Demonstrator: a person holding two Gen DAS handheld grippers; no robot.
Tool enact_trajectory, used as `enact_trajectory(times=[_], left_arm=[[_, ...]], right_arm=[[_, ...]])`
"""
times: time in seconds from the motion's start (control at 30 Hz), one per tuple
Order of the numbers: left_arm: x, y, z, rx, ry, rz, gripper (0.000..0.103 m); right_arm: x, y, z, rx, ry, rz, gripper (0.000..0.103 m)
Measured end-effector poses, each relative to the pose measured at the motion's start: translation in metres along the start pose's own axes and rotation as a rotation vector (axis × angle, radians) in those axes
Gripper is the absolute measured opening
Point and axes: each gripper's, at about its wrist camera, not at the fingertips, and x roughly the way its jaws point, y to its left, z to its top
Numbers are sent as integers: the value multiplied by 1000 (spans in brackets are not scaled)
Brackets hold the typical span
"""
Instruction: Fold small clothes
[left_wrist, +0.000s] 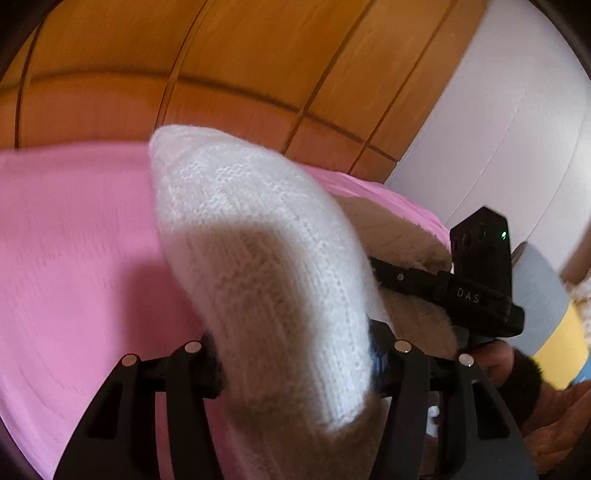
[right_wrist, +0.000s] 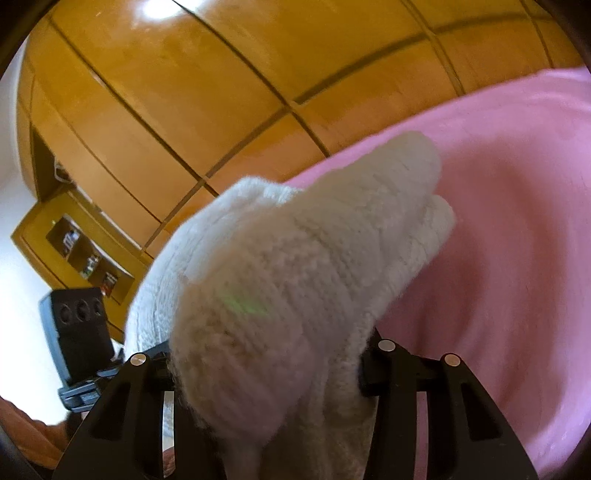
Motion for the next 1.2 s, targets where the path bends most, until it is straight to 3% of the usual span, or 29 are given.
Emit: enact_trajectory(times=[0.33,0.73,0.83,0.93,1.03,1.2], left_arm=[[16,32,32,78,-94,148,55],[67,81,99,168,-227,354,56],[93,105,111,107,-194,409,60],[121,145,118,-62,-71,428,65],[127,177,114,-214,-28,327,78],[126,182,111,-220,-24,330,87]], right_arm=[[51,6,42,-89,-51,-17,43],[126,13,126,-266,-133,-114,43],[153,2,136,-282,-131,-199,43],[188,-25,137,-207,-20,-332,48],[189,-52,141,-59,-3,-282,61],[186,-52,137,-54,-17,-332,75]])
